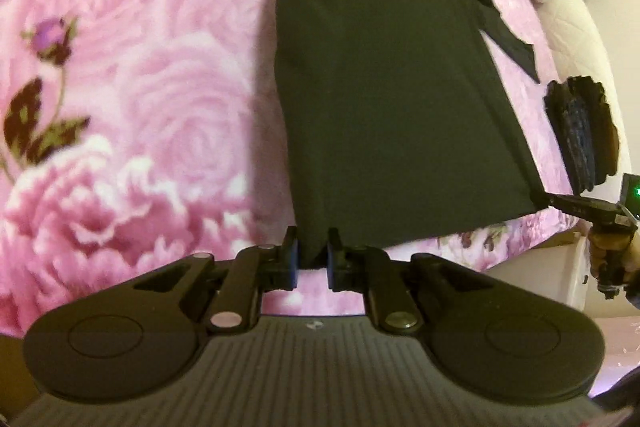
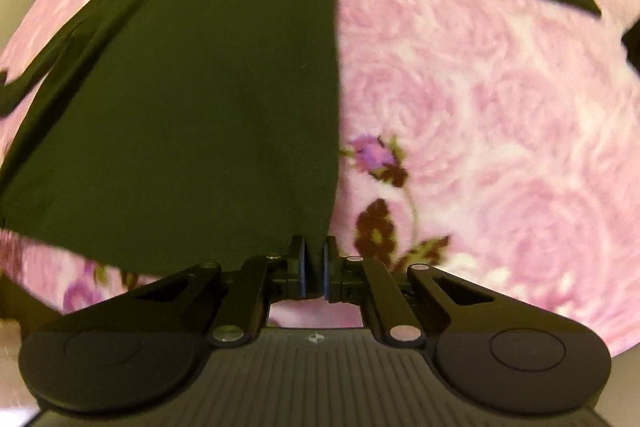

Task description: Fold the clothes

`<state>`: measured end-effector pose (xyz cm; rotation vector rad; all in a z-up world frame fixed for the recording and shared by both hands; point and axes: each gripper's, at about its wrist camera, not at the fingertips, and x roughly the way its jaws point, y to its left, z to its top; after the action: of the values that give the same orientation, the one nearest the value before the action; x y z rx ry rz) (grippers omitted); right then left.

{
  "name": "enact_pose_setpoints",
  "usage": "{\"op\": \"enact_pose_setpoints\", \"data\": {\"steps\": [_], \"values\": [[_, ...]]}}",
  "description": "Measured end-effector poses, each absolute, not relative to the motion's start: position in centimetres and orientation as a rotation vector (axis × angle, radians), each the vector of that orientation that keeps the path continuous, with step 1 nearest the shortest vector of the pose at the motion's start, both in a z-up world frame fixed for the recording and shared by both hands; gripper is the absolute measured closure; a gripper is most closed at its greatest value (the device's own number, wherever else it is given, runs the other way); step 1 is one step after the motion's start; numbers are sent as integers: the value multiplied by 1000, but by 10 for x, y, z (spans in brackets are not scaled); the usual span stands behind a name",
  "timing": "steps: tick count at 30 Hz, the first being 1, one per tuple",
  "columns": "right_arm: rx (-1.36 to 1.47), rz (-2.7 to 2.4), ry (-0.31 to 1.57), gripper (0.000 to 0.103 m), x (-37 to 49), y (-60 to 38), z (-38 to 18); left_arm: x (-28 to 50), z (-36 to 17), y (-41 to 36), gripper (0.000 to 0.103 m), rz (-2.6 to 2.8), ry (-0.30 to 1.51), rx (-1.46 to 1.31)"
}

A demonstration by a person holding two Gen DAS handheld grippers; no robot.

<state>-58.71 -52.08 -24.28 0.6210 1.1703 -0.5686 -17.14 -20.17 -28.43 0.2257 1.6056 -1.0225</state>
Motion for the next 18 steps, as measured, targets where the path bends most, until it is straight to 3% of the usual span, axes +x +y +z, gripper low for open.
{"op": "enact_pose_setpoints", "data": {"steps": [12,15,17,18], "values": [[428,-594,1421,97,-584,-510,-260,-206,-225,-194,91,-929,1512,276],[488,-618,1386,77,-593,-512,-239,-215,-204,-192,79,-904,1468,297],[513,-623,1320,57,-597,-510,-211,-221,-191,-190,69,-888,1439,311],[514,-629,1292,53,-591,-510,-198,-224,-184,-189,65,-880,1424,318]]}}
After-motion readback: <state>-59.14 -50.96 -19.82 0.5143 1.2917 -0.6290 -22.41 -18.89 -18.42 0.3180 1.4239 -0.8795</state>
